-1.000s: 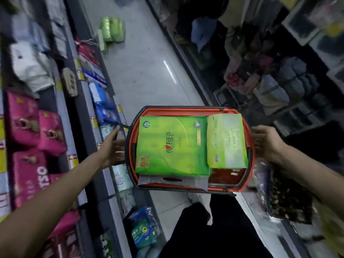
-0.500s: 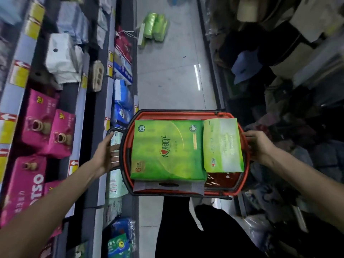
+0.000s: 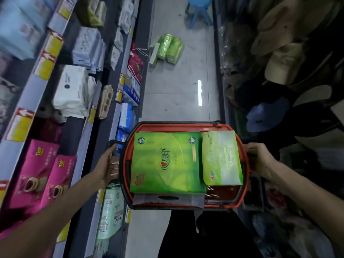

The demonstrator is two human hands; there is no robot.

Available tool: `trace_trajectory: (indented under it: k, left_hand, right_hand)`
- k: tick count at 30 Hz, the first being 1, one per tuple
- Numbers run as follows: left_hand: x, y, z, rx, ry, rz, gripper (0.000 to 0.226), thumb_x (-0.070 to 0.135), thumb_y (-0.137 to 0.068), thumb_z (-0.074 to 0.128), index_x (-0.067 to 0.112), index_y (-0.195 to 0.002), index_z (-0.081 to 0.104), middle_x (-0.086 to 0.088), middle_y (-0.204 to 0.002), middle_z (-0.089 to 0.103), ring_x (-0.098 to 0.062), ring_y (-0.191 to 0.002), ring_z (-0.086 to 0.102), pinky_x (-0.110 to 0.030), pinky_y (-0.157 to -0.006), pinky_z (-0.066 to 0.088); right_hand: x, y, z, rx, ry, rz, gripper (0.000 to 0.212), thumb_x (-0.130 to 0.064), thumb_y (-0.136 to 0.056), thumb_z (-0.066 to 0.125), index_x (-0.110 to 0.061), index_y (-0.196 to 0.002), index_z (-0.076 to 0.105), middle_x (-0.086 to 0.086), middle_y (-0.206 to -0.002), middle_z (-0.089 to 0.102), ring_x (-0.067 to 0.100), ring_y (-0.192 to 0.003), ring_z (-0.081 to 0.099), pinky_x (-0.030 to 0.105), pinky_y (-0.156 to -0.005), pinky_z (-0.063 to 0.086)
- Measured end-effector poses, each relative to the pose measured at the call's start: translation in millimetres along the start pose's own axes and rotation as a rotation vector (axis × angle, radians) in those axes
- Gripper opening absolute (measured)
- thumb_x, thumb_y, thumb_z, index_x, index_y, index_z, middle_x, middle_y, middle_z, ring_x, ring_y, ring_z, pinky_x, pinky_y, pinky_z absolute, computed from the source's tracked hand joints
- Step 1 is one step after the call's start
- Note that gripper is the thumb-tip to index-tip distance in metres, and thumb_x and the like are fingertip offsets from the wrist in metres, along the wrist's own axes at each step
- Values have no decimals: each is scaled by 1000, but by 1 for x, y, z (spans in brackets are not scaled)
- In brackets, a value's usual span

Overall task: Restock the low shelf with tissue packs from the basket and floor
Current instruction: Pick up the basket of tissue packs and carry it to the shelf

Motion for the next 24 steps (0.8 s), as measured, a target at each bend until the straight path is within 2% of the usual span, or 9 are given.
trace_trajectory:
  k: [2, 4, 7, 11, 15, 18, 21, 22, 24]
  left_hand:
    - [30, -9, 2, 28, 13, 3, 59, 69, -83, 67, 12, -85, 79, -10, -75, 69, -25, -58, 64, -32, -59, 54]
    - [57, -19, 3, 35, 6, 1, 77, 77, -68, 77, 9, -104, 82, -14, -86, 62, -29, -66, 56, -40, -66, 48]
    - [90, -39, 8, 25, 25, -20, 71, 76, -66, 79, 11, -94, 83, -8, -74, 51, -21, -52, 42, -33, -50, 41]
    - [137, -66, 23, 65, 49, -27, 82, 77, -62, 80, 9, -108, 81, -8, -73, 53, -22, -54, 41, -35, -53, 38]
    - [194, -101, 47, 64, 91, -42, 69, 75, -75, 72, 10, -97, 76, -3, -56, 50, -17, -39, 34, -26, -44, 29]
    - [235, -132, 58, 78, 113, -64, 84, 79, -64, 79, 9, -110, 76, -8, -70, 49, -21, -48, 34, -32, -52, 30]
    - [268, -169, 58, 130, 146, -70, 108, 83, -56, 82, 6, -131, 69, -20, -111, 58, -31, -74, 51, -44, -73, 44]
    - [278, -178, 63, 130, 167, -71, 107, 82, -55, 82, 6, -130, 70, -21, -116, 61, -33, -79, 57, -46, -79, 47]
    - [310, -183, 85, 120, 174, -60, 94, 80, -59, 82, 6, -116, 76, -21, -107, 70, -35, -75, 66, -44, -78, 55]
  right_hand:
    - [-30, -8, 12, -21, -13, -20, 14, -25, -78, 57, -16, -67, 59, 6, -67, 52, 23, -54, 44, 28, -58, 35]
    - [-60, -19, 23, -38, -25, -38, 13, -24, -80, 55, -15, -73, 60, 6, -70, 52, 23, -56, 44, 28, -59, 35]
    - [-102, -43, 37, -42, -53, -36, 15, -24, -82, 55, -16, -70, 58, 3, -61, 50, 20, -47, 43, 25, -52, 36]
    - [-156, -94, 50, -34, -115, -24, 14, -29, -72, 62, -15, -70, 63, 6, -67, 53, 24, -52, 45, 29, -57, 37]
    - [-225, -149, 69, -38, -144, 3, 24, -34, -65, 64, -14, -78, 61, 5, -69, 51, 23, -52, 41, 27, -54, 31]
    - [-279, -183, 80, -41, -128, 1, 40, -39, -70, 63, -10, -97, 65, 8, -76, 58, 24, -56, 47, 28, -57, 37]
    - [-333, -207, 89, -27, -128, 28, 61, -55, -79, 60, -5, -112, 67, 14, -91, 64, 28, -66, 56, 30, -62, 46]
    - [-350, -213, 93, -37, -128, 39, 65, -61, -80, 59, -3, -110, 68, 15, -89, 64, 28, -67, 57, 31, -63, 47]
    - [-384, -227, 101, -88, -159, 53, 73, -69, -83, 54, 0, -104, 67, 14, -79, 63, 27, -66, 54, 31, -64, 42]
Point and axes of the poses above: each hand's wrist, its own y-axis away from the middle knuckle, its own z-axis out of the palm, x = y × z, the point moved 6 cm from there along -y, towards the middle knuckle
